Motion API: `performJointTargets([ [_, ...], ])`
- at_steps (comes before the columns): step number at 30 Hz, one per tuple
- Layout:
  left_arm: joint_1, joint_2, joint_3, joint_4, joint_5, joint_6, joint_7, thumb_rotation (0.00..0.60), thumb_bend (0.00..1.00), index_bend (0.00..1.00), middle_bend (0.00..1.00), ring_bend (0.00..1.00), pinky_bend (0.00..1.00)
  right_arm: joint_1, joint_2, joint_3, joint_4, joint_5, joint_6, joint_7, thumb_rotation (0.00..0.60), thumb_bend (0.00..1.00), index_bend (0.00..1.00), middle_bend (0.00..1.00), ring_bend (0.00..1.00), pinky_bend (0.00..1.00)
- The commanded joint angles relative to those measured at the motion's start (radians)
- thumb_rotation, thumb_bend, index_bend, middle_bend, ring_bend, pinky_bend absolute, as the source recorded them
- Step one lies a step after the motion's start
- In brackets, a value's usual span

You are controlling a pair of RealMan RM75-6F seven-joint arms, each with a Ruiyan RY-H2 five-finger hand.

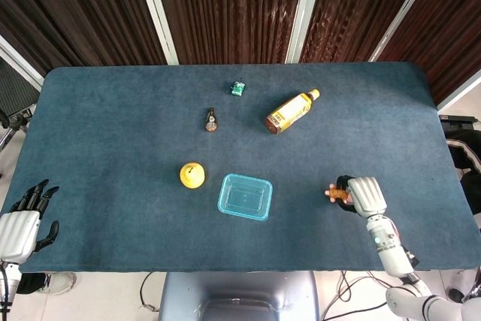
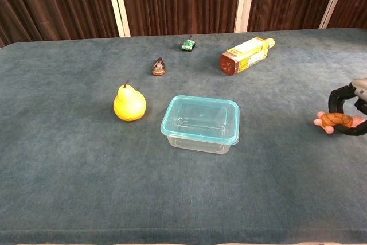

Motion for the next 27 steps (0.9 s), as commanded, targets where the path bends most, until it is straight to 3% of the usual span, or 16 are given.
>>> performJointTargets([
  [1, 0.0, 0.0, 0.0, -0.001, -0.001, -0.001, 0.001, 0.6, 0.47, 0.14, 0.0, 0.08, 0.28, 0.003, 0.049, -0.016, -0.055, 0.003, -0.046, 0.009, 0.6, 0.71, 0.45, 0.49, 1.0, 1.0],
  [4, -0.001, 0.001, 0.0, -0.002, -0.003, -0.002, 0.002, 0.6, 0.47, 0.14, 0.0, 0.08, 0.28, 0.0, 0.067, -0.02, -0.074, 0.003, -0.046, -0.024, 0.6, 0.35, 0.15, 0.27, 0.95, 0.97],
  [7, 0.0, 0.001, 0.001, -0.003, -0.001, -0.002, 0.003, 0.6, 0.47, 0.14, 0.0, 0.08, 0.28, -0.005, 0.081, -0.025, -0.089, 0.004, -0.046, -0.048, 0.6, 0.2, 0.02, 0.17, 0.88, 0.93],
  [12, -0.001, 0.004, 0.001, -0.004, -0.003, -0.006, -0.004, 0.6, 0.47, 0.14, 0.0, 0.08, 0.28, -0.023, 0.133, -0.037, -0.172, -0.004, -0.024, -0.076, 0.6, 0.06, 0.0, 0.09, 0.82, 0.92],
  [17, -0.003, 0.006, -0.002, -0.004, -0.004, -0.007, -0.011, 0.6, 0.47, 0.14, 0.0, 0.08, 0.28, -0.073, 0.216, -0.03, -0.324, -0.015, 0.085, -0.11, 0.6, 0.05, 0.0, 0.09, 0.72, 0.87],
  [20, -0.006, 0.005, -0.003, -0.001, -0.004, -0.011, -0.012, 0.6, 0.47, 0.14, 0.0, 0.08, 0.28, -0.121, 0.25, -0.017, -0.392, -0.034, 0.205, -0.136, 0.6, 0.05, 0.0, 0.09, 0.5, 0.65],
  [23, -0.01, 0.003, -0.003, -0.001, -0.003, -0.016, -0.008, 0.6, 0.47, 0.14, 0.0, 0.08, 0.28, -0.174, 0.289, -0.01, -0.475, -0.024, 0.295, -0.188, 0.6, 0.05, 0.0, 0.05, 0.12, 0.25],
  [24, -0.011, 0.002, -0.003, -0.001, -0.002, -0.017, -0.006, 0.6, 0.47, 0.14, 0.0, 0.08, 0.28, -0.19, 0.304, -0.01, -0.503, -0.021, 0.317, -0.198, 0.6, 0.06, 0.0, 0.03, 0.04, 0.14],
  [27, -0.014, 0.001, -0.002, -0.005, 0.0, -0.021, -0.002, 0.6, 0.47, 0.14, 0.0, 0.08, 0.28, -0.24, 0.353, -0.014, -0.585, -0.004, 0.371, -0.229, 0.6, 0.06, 0.0, 0.0, 0.0, 0.06],
])
